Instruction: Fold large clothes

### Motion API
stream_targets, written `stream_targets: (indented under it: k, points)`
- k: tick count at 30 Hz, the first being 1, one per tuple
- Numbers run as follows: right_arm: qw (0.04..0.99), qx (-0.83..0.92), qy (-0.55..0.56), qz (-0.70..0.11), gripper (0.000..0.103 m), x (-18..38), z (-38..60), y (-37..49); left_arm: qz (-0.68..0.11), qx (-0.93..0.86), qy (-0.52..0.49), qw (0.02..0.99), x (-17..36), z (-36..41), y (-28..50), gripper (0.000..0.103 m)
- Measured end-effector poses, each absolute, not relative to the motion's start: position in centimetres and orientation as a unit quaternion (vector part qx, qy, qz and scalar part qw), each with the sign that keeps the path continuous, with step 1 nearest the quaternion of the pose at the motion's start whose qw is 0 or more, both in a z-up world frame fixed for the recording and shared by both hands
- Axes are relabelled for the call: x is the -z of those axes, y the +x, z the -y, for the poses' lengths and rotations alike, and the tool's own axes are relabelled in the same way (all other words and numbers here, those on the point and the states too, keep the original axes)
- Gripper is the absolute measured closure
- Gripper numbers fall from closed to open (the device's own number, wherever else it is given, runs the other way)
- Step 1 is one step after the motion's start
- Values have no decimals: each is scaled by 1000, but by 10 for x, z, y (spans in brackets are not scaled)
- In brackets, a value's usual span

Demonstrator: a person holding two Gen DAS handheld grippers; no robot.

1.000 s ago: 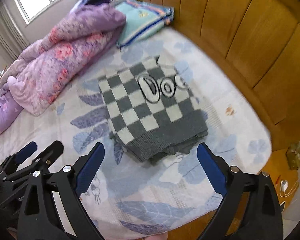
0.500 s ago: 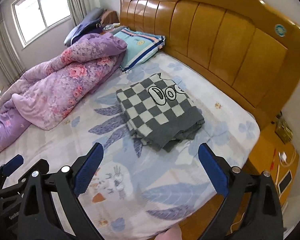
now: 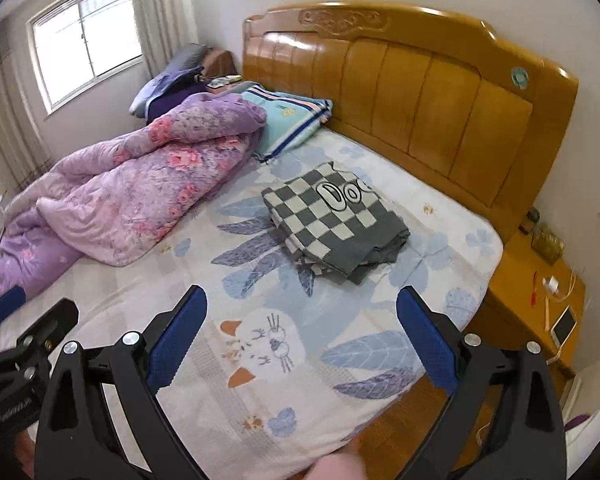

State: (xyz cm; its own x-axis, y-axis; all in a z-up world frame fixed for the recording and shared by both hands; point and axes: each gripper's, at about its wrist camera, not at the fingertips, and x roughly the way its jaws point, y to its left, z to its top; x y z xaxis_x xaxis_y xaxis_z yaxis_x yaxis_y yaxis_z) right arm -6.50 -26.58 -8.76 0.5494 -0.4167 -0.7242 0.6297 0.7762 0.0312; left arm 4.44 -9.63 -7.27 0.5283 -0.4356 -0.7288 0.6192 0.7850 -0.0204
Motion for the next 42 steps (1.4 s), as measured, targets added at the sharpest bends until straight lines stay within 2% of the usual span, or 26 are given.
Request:
stream_targets:
  k: [15,27,42]
  points:
    - [902,270,76,-328,10,70,245,-48,-371,281,92,880,57,89,55,9]
    - [909,262,89,-311,9,69,260,-28,-365,288,91,881,56,100,72,9]
    - [901,268,97,-326,9,77,258,-25,-382,296,85,871,68,102,80,9]
